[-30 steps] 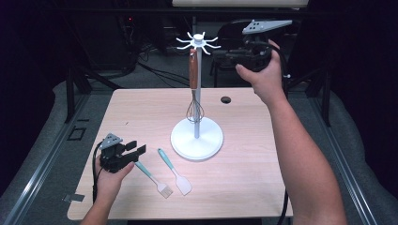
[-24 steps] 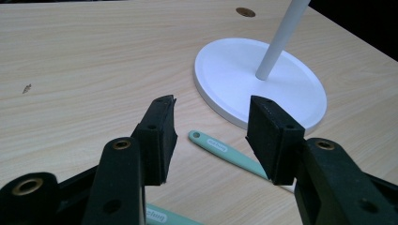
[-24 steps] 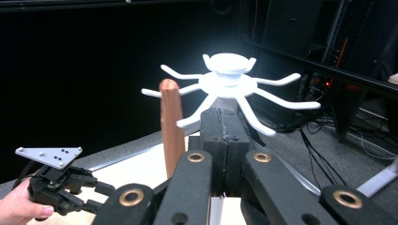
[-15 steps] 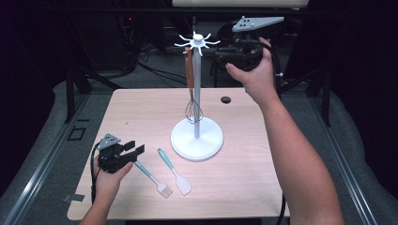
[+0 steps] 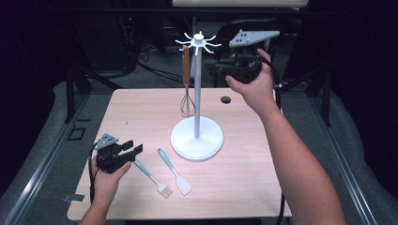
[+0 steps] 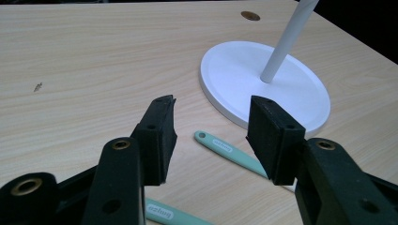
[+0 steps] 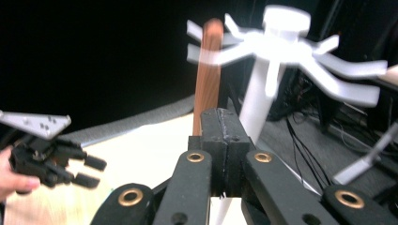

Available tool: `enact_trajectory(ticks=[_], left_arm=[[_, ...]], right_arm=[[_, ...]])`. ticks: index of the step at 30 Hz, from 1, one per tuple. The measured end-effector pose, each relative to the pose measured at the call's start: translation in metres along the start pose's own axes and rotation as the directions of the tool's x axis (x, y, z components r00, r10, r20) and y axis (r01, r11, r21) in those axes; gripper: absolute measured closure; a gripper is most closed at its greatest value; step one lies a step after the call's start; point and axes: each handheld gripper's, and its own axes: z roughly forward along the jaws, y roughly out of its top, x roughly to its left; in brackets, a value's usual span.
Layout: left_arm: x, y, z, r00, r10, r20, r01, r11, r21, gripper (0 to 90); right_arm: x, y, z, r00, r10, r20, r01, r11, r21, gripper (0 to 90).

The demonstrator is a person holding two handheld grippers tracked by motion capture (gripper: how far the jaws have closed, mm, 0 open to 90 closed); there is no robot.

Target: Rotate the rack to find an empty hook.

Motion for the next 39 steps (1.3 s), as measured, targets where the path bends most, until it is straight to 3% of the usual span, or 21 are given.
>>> enact_trajectory(ticks=[9,15,22,33,37,39], left_arm=[[0.000,0.000,0.003,1.0000,0.004,-0.006,-0.004,1.0000,0.008,51.0],[0.000,-0.001,0.004,0.9999,0.000,-0.010,0.001,0.9999,0.011,50.8],[0.003,-0.002,0.005,0.9999,-0.004,-0.016,0.004,0.9999,0.015,49.5],[0.004,-0.005,0.004,0.9998,-0.011,-0.016,0.011,0.9999,0.011,45.8],[0.004,-0.008,0.001,0.9996,-0.010,-0.025,0.010,0.9999,0.011,45.8],[0.005,-0.009,-0.002,0.9995,-0.012,-0.031,0.012,0.9999,0.012,45.8]], right_arm=[[0.020,-0.066,0.009,0.9976,0.069,-0.006,-0.068,0.994,0.087,74.8],[0.036,-0.108,0.028,0.9979,0.065,0.009,-0.065,0.983,0.170,62.5],[0.049,-0.146,0.047,0.9884,0.152,-0.010,-0.146,0.967,0.208,48.5],[0.081,-0.200,0.082,0.9877,0.156,-0.001,-0.148,0.936,0.320,44.4],[0.098,-0.219,0.098,0.9894,0.145,-0.001,-0.134,0.919,0.370,50.0],[0.108,-0.229,0.109,0.9872,0.159,-0.010,-0.141,0.904,0.403,55.2]])
